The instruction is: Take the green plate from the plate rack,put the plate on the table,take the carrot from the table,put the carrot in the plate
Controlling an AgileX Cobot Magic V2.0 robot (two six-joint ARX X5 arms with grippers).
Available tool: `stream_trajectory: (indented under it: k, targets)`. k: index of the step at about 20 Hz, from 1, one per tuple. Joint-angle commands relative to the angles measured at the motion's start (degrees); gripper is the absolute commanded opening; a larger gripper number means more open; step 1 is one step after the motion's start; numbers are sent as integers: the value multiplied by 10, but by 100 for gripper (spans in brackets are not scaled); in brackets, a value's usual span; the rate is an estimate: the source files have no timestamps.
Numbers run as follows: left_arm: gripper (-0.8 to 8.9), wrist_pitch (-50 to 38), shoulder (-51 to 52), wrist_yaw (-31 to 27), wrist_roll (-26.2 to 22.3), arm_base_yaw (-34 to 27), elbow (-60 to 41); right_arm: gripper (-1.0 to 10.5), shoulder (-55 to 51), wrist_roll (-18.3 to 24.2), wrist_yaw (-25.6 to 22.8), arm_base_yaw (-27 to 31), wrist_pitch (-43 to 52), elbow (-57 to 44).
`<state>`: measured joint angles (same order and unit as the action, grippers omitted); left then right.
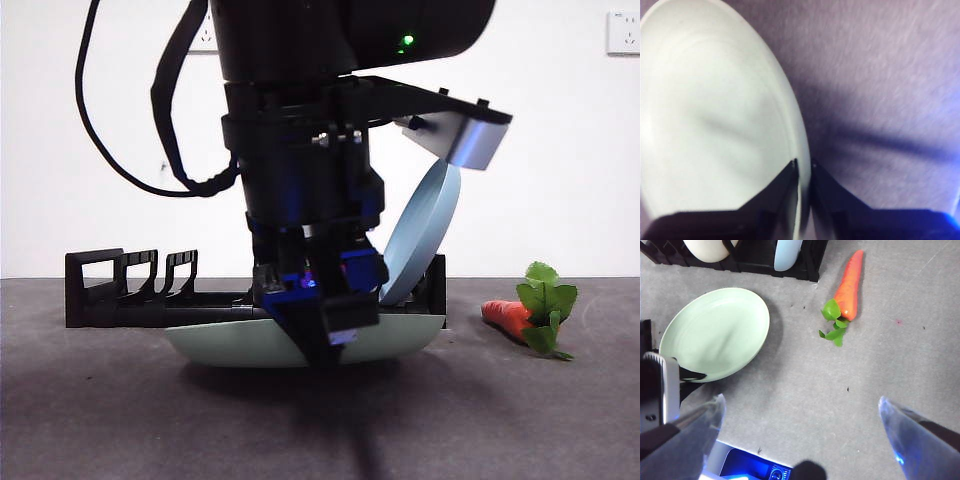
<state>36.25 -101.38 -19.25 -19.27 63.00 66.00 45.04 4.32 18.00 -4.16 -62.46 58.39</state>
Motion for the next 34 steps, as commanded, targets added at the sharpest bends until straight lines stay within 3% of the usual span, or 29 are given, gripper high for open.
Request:
stream_trajectory:
  k: [1,3,8,11,16,20,23,30,34]
  targets:
    - [167,15,-18,61,23,0,-13,658,0,2,0,-1,5,1]
    - [287,20,-18,63,28,0,-13,658,0,2,0,-1,5,1]
    - [288,22,-13,60,32,0,-10,658,0,2,0,-1,5,1]
    - [288,22,27,60,59,0,-10,658,9,2,0,-1,13,1]
    - [288,29,179,60,130,0,0,658,88,-10,1,-2,83,1]
    - [287,28,312,60,213,0,31,658,204,-16,-1,-12,167,1]
    - [287,19,402,60,241,0,49,657,306,-18,-6,-26,233,1]
    - [287,24,511,61,272,0,54,657,445,-19,-106,-60,375,1]
    - [287,25,518,61,286,0,54,655,497,-19,-124,-62,419,1]
